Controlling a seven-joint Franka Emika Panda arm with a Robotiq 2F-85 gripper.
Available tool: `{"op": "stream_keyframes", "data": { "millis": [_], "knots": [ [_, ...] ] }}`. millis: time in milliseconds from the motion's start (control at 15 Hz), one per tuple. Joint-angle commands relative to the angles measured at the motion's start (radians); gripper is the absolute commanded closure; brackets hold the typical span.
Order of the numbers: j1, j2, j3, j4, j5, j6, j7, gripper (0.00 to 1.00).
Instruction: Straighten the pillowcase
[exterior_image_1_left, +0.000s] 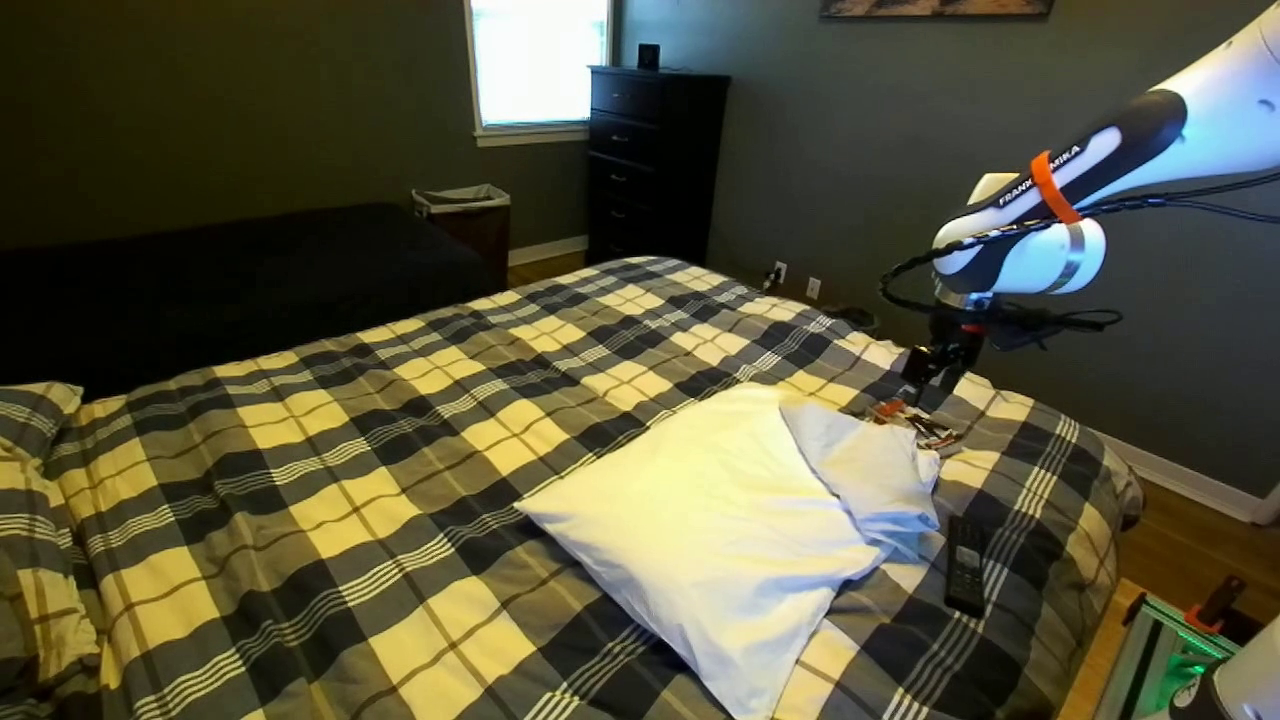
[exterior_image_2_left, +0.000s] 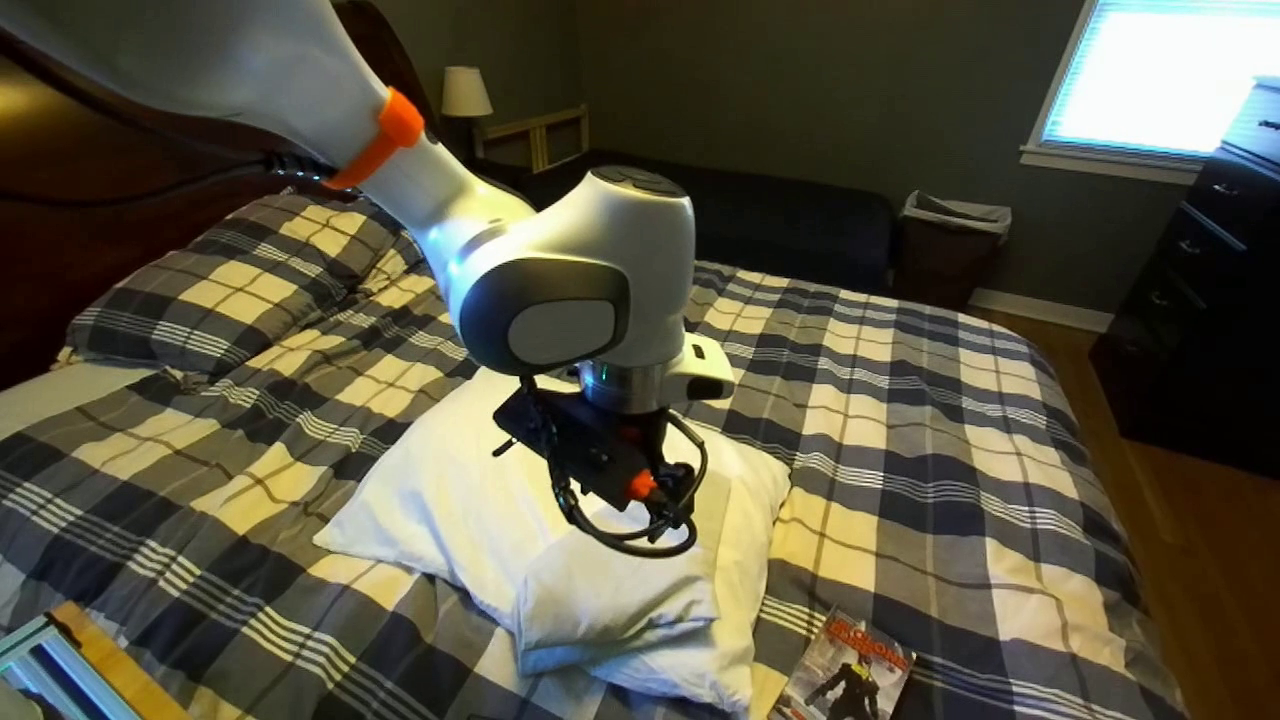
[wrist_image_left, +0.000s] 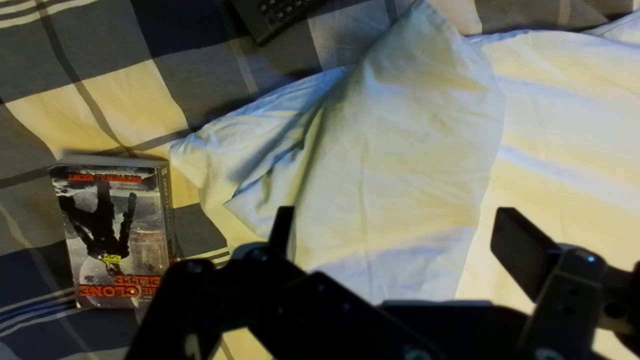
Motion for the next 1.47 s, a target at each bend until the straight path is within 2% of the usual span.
{"op": "stream_keyframes", "data": {
  "millis": [0,267,533,1067,1400],
  "knots": [
    [-0.055,0.111,0.036,0.086,0.101,-0.045,-0.115,0.0],
    [-0.132,0.219,0.077,0.162,0.17,-0.044,-0.302,0.0],
    [-0.2,0.321,0.119,0.249,0.157,-0.064,-0.413,0.0],
    [-0.267,0.514,0.172,0.466,0.126,-0.159,-0.48,0.0],
    [-0.273,0.609,0.186,0.587,0.095,-0.254,-0.491,0.0]
  ]
}}
